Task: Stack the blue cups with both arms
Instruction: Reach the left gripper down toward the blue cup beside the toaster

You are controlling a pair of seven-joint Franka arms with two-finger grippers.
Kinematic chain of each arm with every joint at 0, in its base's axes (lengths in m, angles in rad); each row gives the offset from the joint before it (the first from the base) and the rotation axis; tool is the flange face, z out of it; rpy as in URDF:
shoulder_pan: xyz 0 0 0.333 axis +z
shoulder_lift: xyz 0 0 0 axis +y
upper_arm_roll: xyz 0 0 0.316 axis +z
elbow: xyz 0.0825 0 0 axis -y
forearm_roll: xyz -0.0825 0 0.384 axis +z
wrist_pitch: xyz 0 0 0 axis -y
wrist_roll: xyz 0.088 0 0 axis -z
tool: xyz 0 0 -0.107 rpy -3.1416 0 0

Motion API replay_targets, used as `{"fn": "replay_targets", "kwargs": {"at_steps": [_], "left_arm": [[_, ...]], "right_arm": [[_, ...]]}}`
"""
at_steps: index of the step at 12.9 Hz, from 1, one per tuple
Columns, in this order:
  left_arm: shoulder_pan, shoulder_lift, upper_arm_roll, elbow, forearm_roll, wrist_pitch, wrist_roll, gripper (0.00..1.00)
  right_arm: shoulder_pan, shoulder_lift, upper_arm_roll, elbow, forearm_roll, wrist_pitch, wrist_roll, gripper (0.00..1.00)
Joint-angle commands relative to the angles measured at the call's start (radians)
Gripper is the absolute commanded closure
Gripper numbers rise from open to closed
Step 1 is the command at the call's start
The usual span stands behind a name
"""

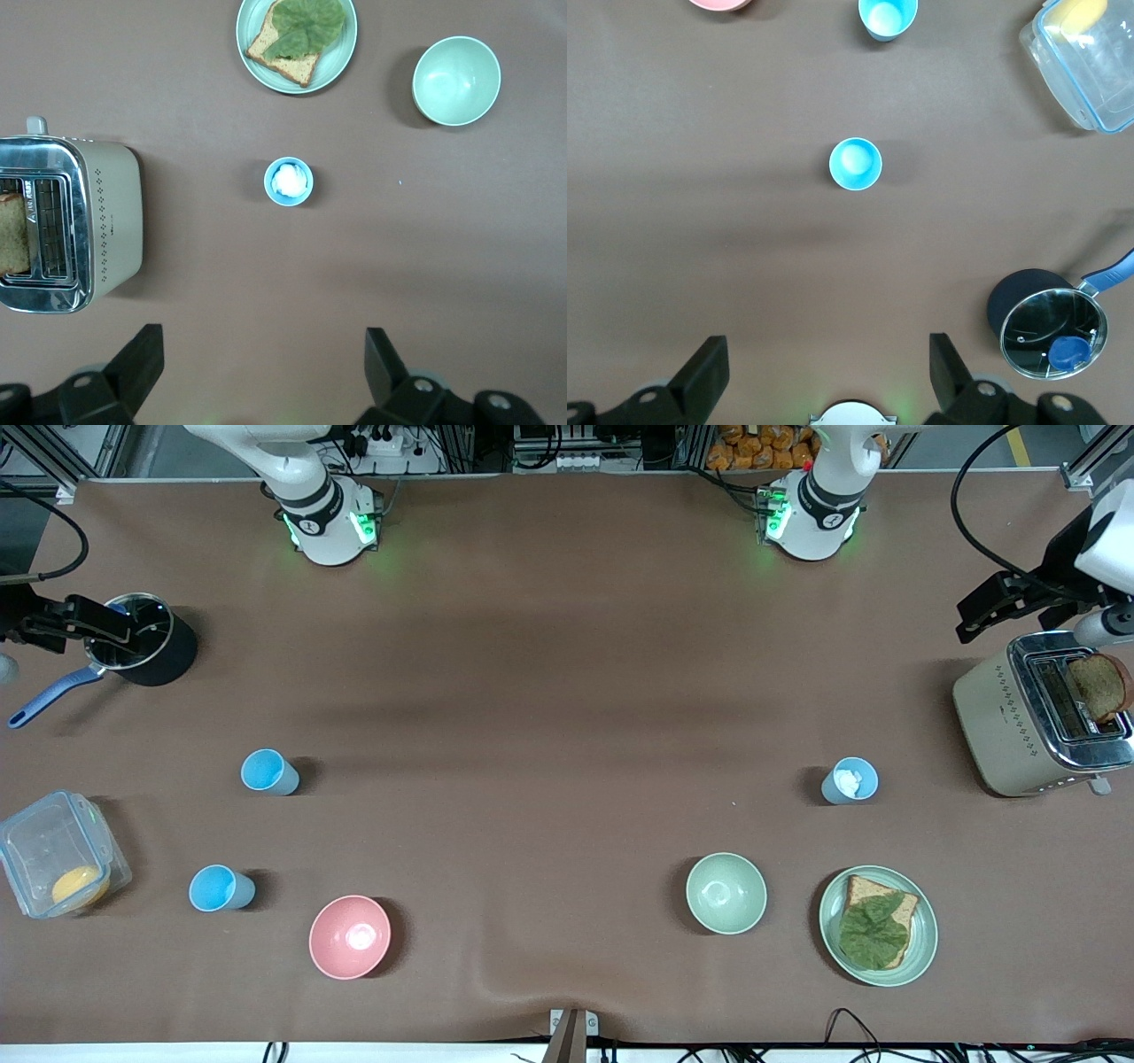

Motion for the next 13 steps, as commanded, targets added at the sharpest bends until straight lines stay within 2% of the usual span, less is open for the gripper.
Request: {"fn": "replay_targets", "kwargs": {"at_steps": [1,4,6,8,11,13], "left_arm": [[-0.012,0.020,0.010,0.045,-0.006,-0.038,0.026,0.00],[0.005,0.043,0.012,0.046,-0.005,-0.038,0.038,0.00],[0.001,0.108,0.009,0.025,-0.020,-0.015,0.061,0.00],[-0.002,0.144,0.006,-0.076,-0.009,0.135,0.052,0.00],[0.053,0.150,0.006,-0.332,-0.006,0.484,0.063,0.00],[0.083,0.217,0.004,-0.400,-0.005,0.626,0.067,0.00]], "right_arm": [[0.005,-0.005,-0.001,0.000,-0.013,0.020,0.006,0.00],[0.004,-0.005,-0.001,-0.002,-0.013,0.024,0.006,0.00],[0.004,-0.005,-0.001,-0.002,-0.013,0.019,0.006,0.00],[-0.002,0.001,-0.001,0.001,-0.012,-0.013,0.009,0.00],[-0.002,0.013,-0.002,0.003,-0.012,-0.024,0.003,0.00],[-0.001,0.043,-0.004,0.000,-0.012,-0.022,-0.005,0.00]]}}
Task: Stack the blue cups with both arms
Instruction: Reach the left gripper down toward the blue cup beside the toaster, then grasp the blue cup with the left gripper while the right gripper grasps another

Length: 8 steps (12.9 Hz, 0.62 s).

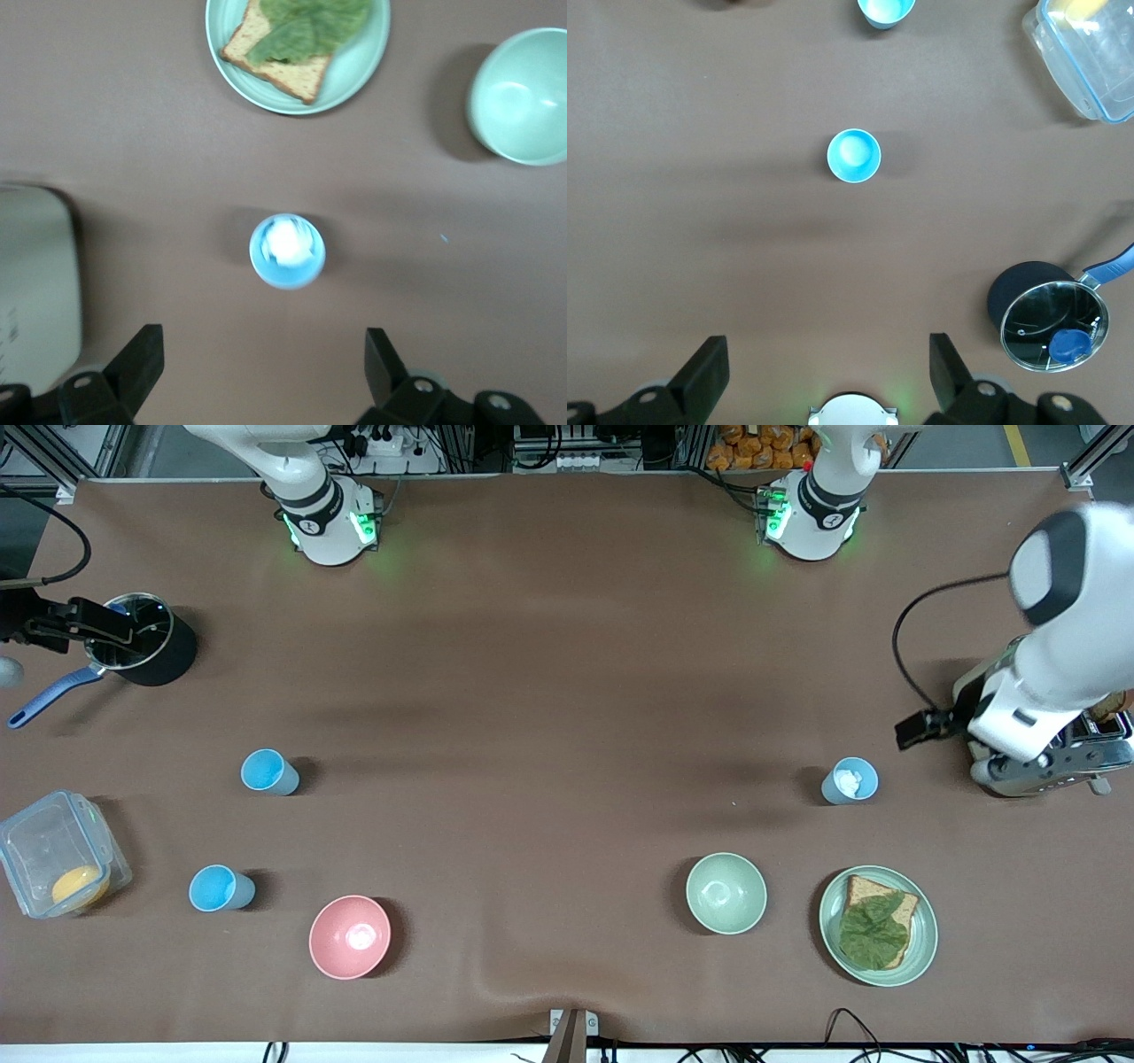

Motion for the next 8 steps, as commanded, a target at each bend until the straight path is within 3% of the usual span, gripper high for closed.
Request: {"fn": "replay_targets", "kwargs": {"at_steps": [1,5,8], "left_arm": [[0.030,0.041,-0.006,-0.094,-0.005,0.148,0.028,0.00],[0.030,0.110,-0.004,-0.197,-0.005,0.301,0.028,0.00],[0.047,0.166,-0.002,-0.215,-0.005,0.366,0.028,0.00]], "right_arm": [[0.009,0.051,0.001,0.002,-0.011,-0.002,-0.005,0.00],[0.005,0.105,0.003,-0.018,-0.011,0.017,-0.007,0.00],[0.003,0.181,0.003,-0.126,-0.013,0.173,-0.022,0.00]]}}
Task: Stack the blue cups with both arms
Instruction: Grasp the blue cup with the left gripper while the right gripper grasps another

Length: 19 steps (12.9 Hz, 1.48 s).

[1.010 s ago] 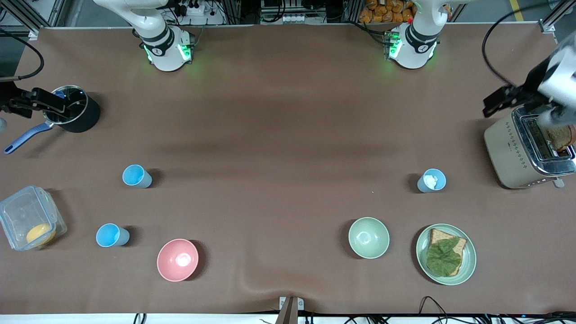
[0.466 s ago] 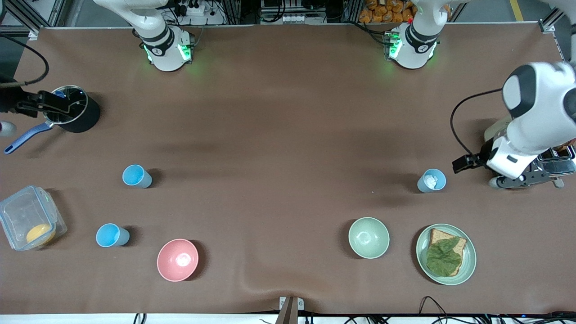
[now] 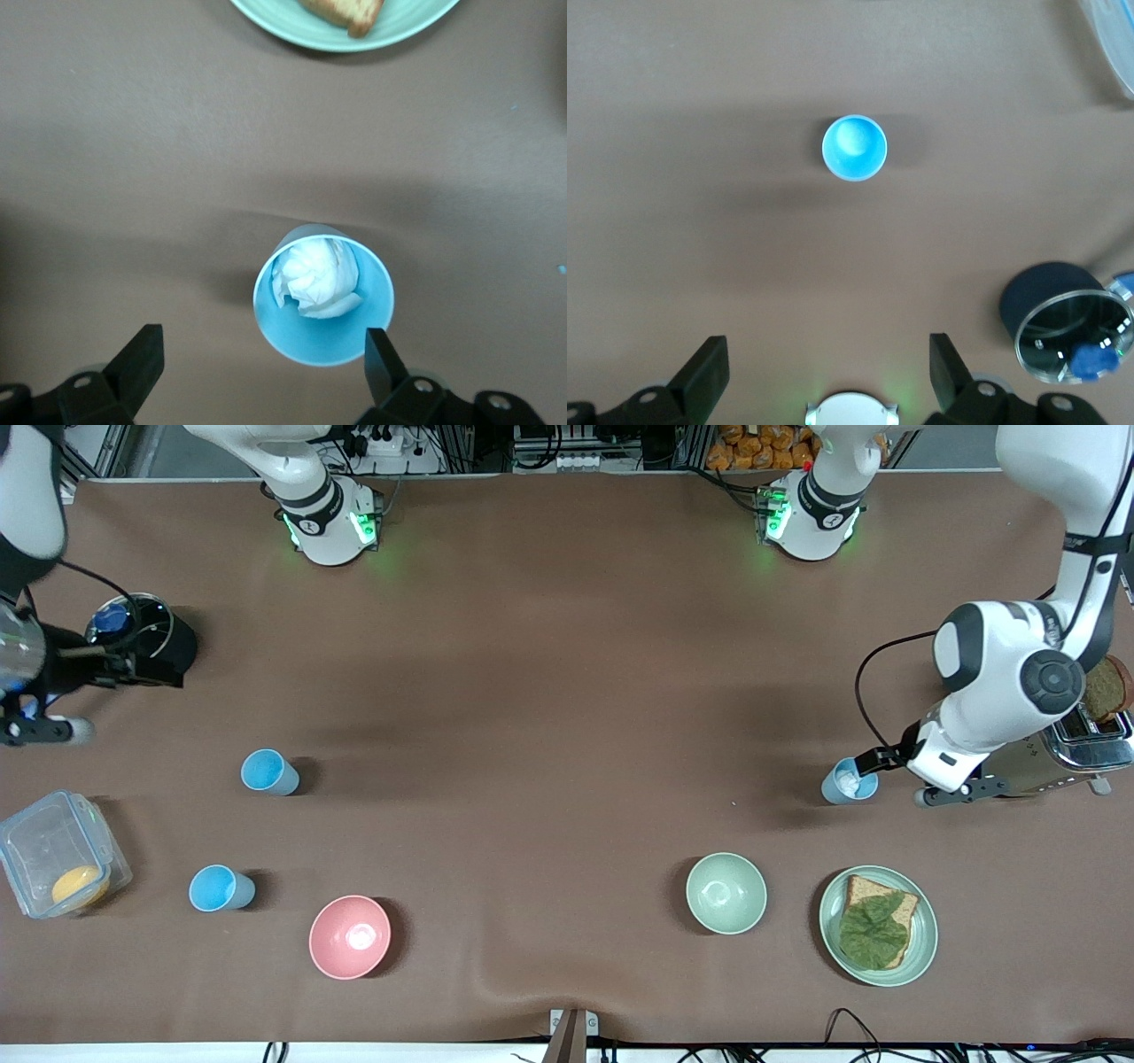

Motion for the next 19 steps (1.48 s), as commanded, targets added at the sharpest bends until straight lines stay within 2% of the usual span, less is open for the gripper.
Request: {"fn": "replay_targets", "kwargs": {"at_steps": [1,2,4,5,6,7,8,12,16,18,19], "left_arm": [[0.036,0.040,-0.004,-0.012,-0.005,0.066,0.020,0.00],[0.038,0.057,-0.004,-0.014,-0.005,0.088,0.020,0.00],[0.038,0.077,-0.004,-0.025,-0.005,0.109,0.020,0.19],[0.036,0.080,-0.004,-0.028,-0.005,0.114,0.020,0.31],[0.036,0.084,-0.004,-0.026,-0.005,0.114,0.020,0.47],[0.035,0.086,-0.004,-0.026,-0.005,0.114,0.020,0.76],[0.035,0.089,-0.005,-0.025,-0.005,0.114,0.020,0.98],[0.019,0.100,-0.010,0.001,-0.006,0.114,0.011,1.00],[-0.106,0.100,-0.013,0.083,-0.015,0.114,-0.081,1.00],[-0.215,0.115,-0.013,0.132,-0.015,0.113,-0.188,1.00],[-0.272,0.138,-0.013,0.173,-0.017,0.109,-0.252,1.00]], "right_arm": [[-0.005,0.047,0.001,-0.137,-0.011,0.161,-0.018,0.00],[0.004,0.047,0.001,-0.202,-0.013,0.235,-0.018,0.00],[0.000,0.067,0.001,-0.285,-0.013,0.376,-0.020,0.00],[-0.006,0.096,0.001,-0.293,-0.013,0.416,-0.023,0.00],[-0.014,0.125,0.000,-0.291,-0.013,0.440,-0.043,0.00],[-0.025,0.146,0.000,-0.293,-0.013,0.472,-0.055,0.00],[-0.023,0.177,0.000,-0.293,-0.013,0.512,-0.055,0.00],[-0.043,0.252,0.000,-0.300,-0.014,0.613,-0.098,0.00],[-0.057,0.277,0.000,-0.371,-0.014,0.722,-0.152,0.00],[-0.048,0.272,0.001,-0.373,-0.013,0.721,-0.152,0.76],[-0.051,0.271,0.001,-0.376,-0.013,0.721,-0.152,0.84]]}}
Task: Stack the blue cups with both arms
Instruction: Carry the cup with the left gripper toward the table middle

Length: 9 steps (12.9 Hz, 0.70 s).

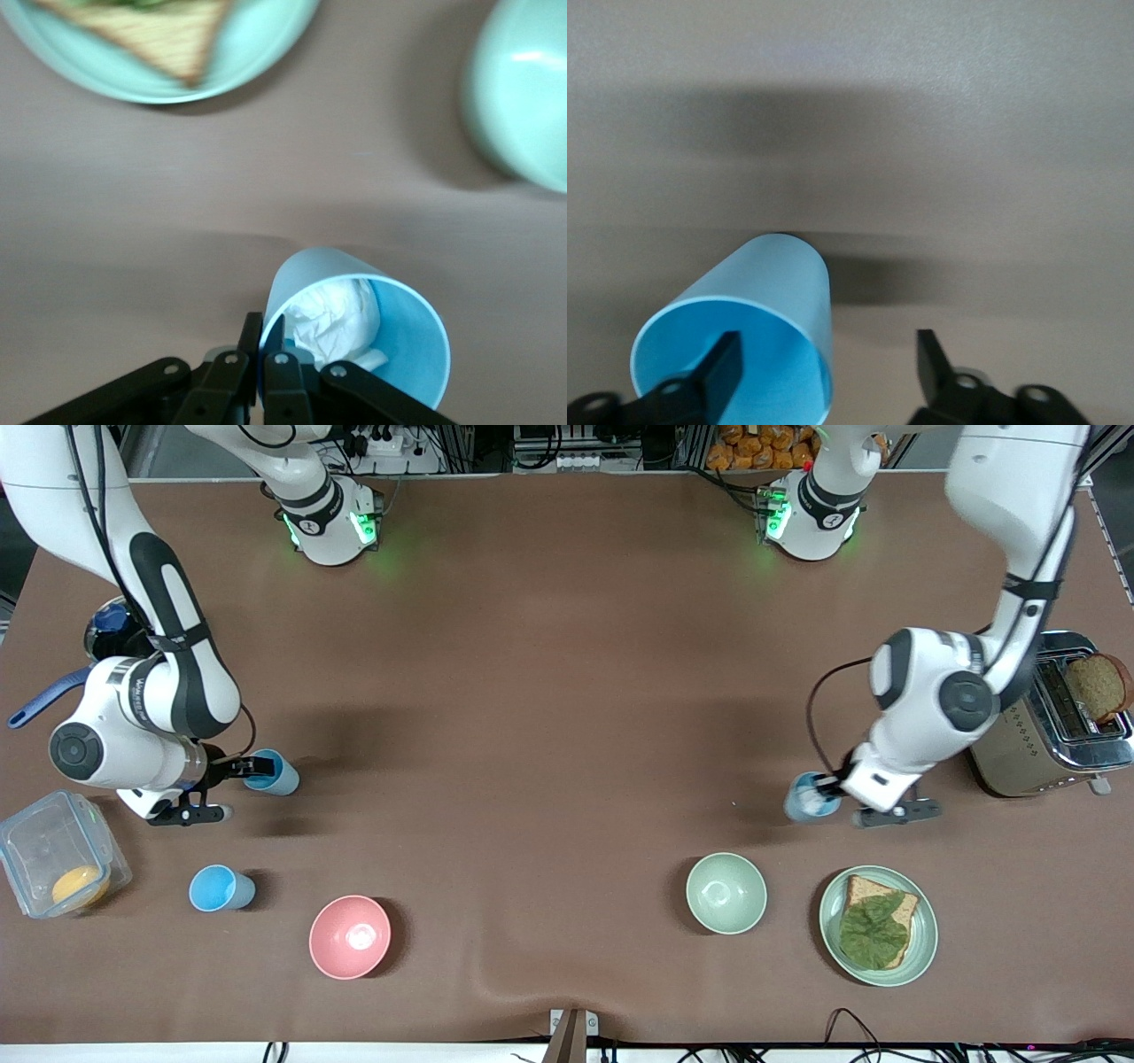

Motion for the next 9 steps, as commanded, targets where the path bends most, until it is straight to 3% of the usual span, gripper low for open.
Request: {"fn": "replay_targets", "kwargs": {"at_steps": [1,2,6,9], "left_arm": [[-0.143,0.066,0.009,0.104,-0.017,-0.003,-0.176,1.00],[-0.206,0.098,0.009,0.133,-0.017,-0.003,-0.275,1.00],[-0.422,0.241,0.010,0.308,-0.011,-0.005,-0.589,1.00],[-0.531,0.282,0.018,0.357,-0.011,-0.006,-0.709,1.00]], "right_arm": [[-0.003,-0.023,0.008,-0.019,-0.011,0.001,-0.014,0.94],[0.004,-0.023,0.008,-0.024,-0.011,0.001,-0.014,1.00],[0.009,-0.032,0.009,-0.021,-0.011,-0.015,-0.009,1.00],[0.055,-0.070,0.009,0.046,-0.009,-0.179,0.026,1.00]]}}
